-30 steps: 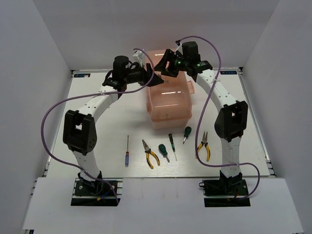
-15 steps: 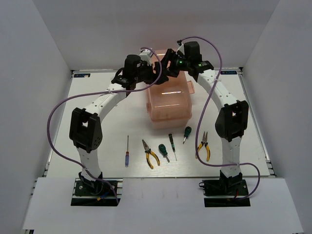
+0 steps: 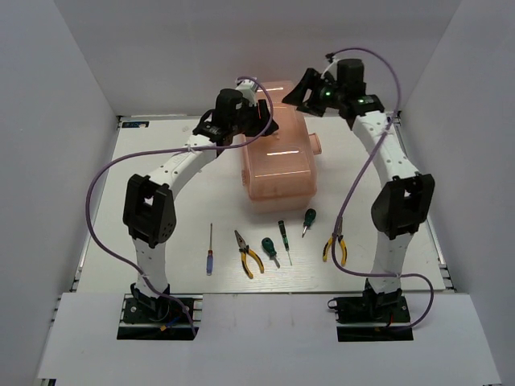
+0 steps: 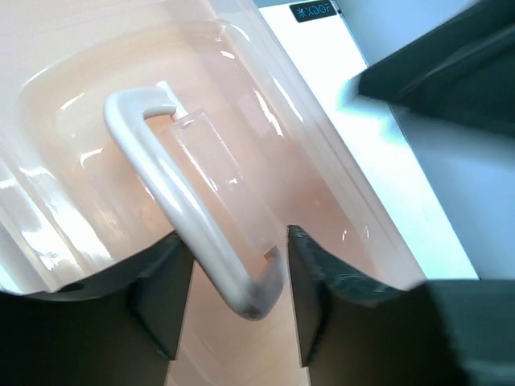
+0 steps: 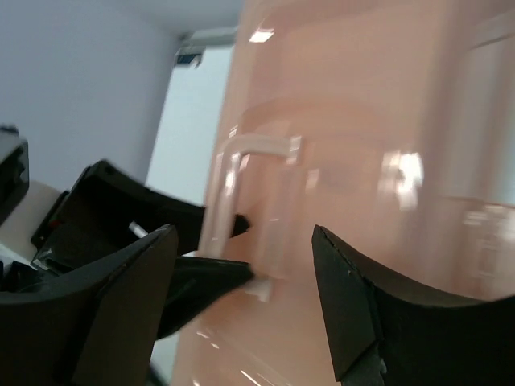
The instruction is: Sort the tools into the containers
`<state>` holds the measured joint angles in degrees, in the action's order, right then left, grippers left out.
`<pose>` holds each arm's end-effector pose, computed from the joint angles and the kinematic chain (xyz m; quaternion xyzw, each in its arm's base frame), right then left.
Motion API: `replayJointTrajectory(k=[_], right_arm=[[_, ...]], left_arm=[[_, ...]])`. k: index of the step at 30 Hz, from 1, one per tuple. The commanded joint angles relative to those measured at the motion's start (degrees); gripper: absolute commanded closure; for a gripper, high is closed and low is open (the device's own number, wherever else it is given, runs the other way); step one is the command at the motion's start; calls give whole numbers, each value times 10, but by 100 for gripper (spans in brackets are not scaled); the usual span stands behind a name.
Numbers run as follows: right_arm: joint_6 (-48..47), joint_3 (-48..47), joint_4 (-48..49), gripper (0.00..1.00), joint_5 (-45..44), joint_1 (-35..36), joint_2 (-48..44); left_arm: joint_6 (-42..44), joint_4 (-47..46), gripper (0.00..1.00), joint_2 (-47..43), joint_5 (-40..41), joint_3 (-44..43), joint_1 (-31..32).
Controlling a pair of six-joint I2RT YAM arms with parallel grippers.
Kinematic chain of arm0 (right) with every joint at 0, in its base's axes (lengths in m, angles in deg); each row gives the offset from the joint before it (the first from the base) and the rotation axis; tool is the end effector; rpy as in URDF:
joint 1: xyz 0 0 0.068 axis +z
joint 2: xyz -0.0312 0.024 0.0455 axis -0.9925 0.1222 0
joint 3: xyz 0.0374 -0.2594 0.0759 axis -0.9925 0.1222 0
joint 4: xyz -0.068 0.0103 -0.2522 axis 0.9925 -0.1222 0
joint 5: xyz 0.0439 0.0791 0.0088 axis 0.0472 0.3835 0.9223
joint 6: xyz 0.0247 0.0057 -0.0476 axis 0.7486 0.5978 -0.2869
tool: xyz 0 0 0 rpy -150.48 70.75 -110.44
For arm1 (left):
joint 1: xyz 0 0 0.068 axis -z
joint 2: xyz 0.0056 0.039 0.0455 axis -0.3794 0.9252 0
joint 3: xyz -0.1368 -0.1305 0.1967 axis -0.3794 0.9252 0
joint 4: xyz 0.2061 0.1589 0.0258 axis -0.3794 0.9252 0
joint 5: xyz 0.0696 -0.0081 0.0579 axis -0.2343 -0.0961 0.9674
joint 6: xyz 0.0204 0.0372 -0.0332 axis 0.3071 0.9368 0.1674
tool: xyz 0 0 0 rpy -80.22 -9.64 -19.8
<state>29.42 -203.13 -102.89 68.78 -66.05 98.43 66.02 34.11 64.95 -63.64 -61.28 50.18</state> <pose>0.4492 0.1534 0.3806 -0.0012 0.8121 0.4138 0.4114 0.4159 -0.2304 0.3235 0.1098 0.8231 -0.3319 0.4476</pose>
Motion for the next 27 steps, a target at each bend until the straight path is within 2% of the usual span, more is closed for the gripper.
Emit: replayJointTrajectory(k=[1, 2, 5, 6, 8, 9, 11, 12, 15, 18, 25, 27], right_arm=[[-78, 13, -27, 26, -85, -45, -61], [-88, 16, -44, 26, -104, -51, -72], [-119, 58, -53, 26, -122, -82, -77], [-133, 76, -54, 26, -107, -103, -76], [-137, 103, -43, 26, -81, -122, -67], [-139, 114, -23, 26, -17, -127, -61], [-138, 142, -5, 26, 42, -153, -42], [-141, 147, 5, 26, 115, -155, -18], [-194, 136, -8, 25, 182, -163, 27], [-215, 108, -32, 25, 201, -161, 55], [-214, 125, -39, 25, 202, -160, 87], [-206, 138, -36, 33, 214, -161, 91]], left_arm=[[-12, 37, 42, 16, 12, -8, 7], [-12, 37, 45, 16, 12, -8, 7], [-12, 43, 67, 16, 19, -19, 7], [-12, 51, 82, 16, 19, -34, 7], [-23, 64, 99, 28, 19, -56, 7], [-23, 64, 100, 28, 11, -80, 7], [-41, 64, 100, 33, 4, -102, 7], [-41, 64, 100, 33, 3, -123, 7], [-53, 79, 100, 39, 3, -166, 7], [-60, 79, 100, 39, -2, -172, 7], [-78, 66, 100, 34, -2, -147, 7], [-85, 66, 100, 34, -2, -147, 7]])
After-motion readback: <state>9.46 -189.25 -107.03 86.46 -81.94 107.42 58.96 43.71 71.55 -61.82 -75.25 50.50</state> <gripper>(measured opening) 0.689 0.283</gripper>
